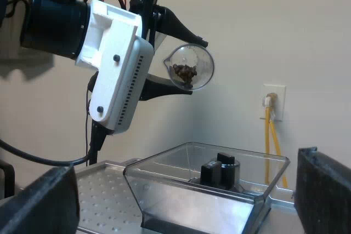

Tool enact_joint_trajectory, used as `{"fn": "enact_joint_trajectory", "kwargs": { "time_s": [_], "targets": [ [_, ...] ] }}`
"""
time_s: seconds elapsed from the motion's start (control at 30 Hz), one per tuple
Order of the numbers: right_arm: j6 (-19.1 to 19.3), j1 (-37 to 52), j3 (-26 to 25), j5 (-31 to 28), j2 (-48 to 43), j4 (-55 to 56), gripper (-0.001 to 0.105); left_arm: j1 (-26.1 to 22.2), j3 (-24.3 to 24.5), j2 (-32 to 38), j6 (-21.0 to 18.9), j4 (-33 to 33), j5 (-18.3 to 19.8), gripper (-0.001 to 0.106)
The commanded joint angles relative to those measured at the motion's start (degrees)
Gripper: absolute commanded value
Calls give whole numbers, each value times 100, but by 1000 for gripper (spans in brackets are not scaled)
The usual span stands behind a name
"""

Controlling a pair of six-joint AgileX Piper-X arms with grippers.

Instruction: Pour the beans into the coffee machine

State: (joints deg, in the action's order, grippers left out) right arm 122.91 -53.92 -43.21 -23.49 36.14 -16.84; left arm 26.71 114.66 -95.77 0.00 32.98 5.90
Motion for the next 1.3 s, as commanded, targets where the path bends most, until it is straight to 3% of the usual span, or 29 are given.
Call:
{"fn": "enact_joint_trajectory", "kwargs": {
  "time_s": [0.03,0.47,0.8,1.1,1.17,1.3],
  "targets": [
    [22,-7,-45,13,-56,1,81,44,54,38,64,-68,43,1],
    [-149,-7,-45,13,-56,213,81,44,54,38,210,-68,297,1],
    [-149,-7,-45,13,-56,213,81,44,54,38,804,-68,297,1],
    [-149,-7,-45,13,-56,213,81,44,54,38,803,-68,297,1],
    [-149,-7,-45,13,-56,213,81,44,54,38,1099,-68,297,1],
    [-149,-7,-45,13,-56,213,81,44,54,38,1278,-68,297,1]
  ]
}}
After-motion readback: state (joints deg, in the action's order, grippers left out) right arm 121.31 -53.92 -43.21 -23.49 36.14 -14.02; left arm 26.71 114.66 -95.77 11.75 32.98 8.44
